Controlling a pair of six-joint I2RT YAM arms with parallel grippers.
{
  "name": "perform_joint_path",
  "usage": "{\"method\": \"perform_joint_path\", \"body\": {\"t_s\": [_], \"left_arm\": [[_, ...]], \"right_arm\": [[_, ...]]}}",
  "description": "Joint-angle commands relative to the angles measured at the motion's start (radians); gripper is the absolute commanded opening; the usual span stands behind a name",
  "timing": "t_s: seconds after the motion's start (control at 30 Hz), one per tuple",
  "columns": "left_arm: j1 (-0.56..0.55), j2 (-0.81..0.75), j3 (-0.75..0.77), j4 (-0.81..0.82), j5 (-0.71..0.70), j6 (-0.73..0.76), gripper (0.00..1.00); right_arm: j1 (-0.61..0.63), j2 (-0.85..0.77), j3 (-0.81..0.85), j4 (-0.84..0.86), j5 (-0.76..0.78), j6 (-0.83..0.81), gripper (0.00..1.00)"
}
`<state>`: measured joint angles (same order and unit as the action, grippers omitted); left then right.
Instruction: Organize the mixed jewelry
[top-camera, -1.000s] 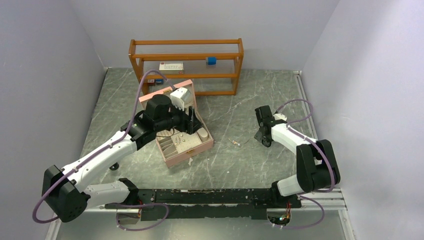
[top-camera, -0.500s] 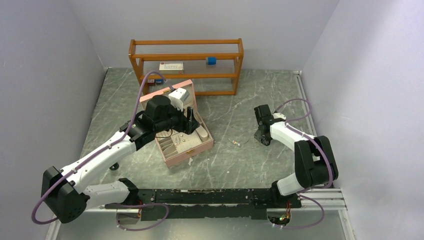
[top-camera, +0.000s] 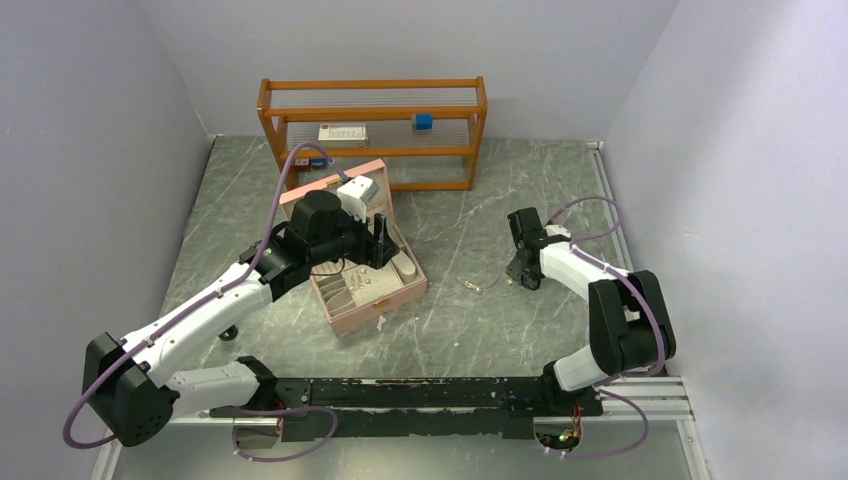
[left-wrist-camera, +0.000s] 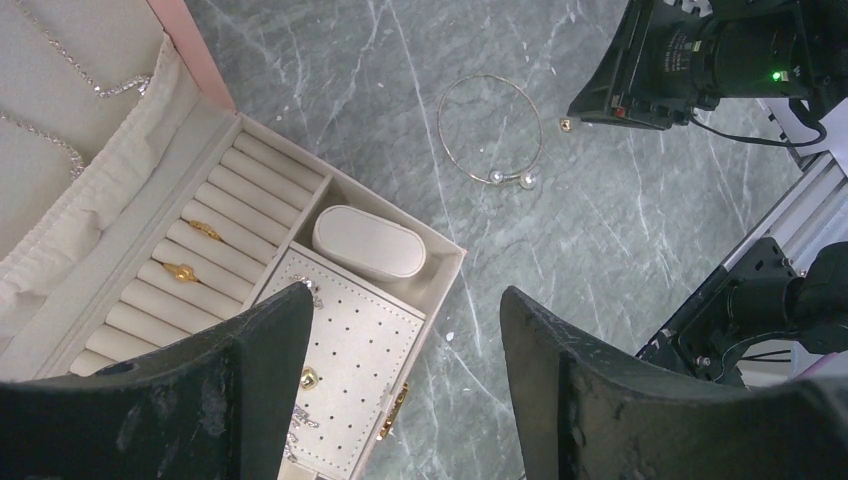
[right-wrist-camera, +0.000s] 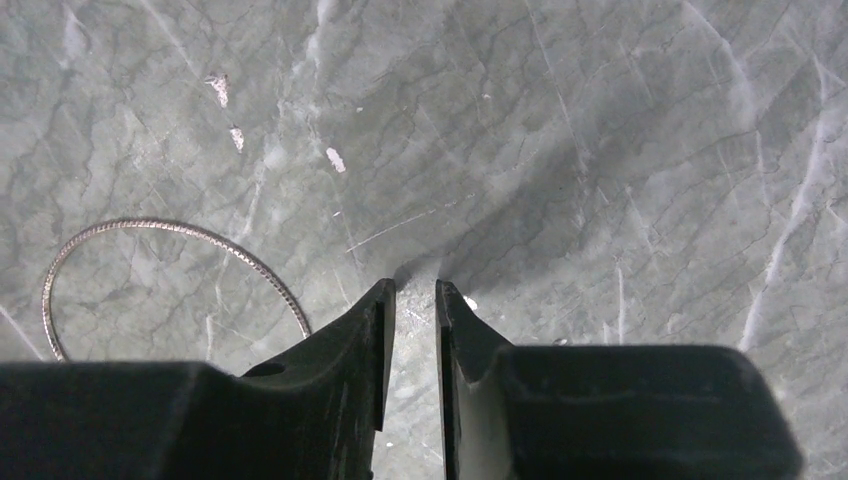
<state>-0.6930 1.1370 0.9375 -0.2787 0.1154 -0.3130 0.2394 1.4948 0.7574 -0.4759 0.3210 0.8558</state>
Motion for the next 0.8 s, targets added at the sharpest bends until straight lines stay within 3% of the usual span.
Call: {"method": "perform_joint_path", "body": {"t_s": [0.0,0.2,0.33,0.77], "left_arm": [[-0.008,-0.014,0.004,0.003,-0.015,0.014,0.73],[-0.008,-0.011,0.003,0.009,-0.006,0.009,0.73],[-0.007,-0.006,0.003,0.013,-0.002,0.006,0.73],[-0.008,0.007,0.003,0.01,0.003,0.007,0.73]], "right_arm": [[-0.005,-0.042,-0.001,-0.02,-0.011,-0.015,0.27],[-0.005,-0.104,0.005,-0.019,-0.059,-0.076,0.4],[0.001,-0.094,0.012,-0.021,-0.093,-0.092,0.4],[0.051,-0.028,0.025,-0.04,-0.074,-0.08,0.19]]}}
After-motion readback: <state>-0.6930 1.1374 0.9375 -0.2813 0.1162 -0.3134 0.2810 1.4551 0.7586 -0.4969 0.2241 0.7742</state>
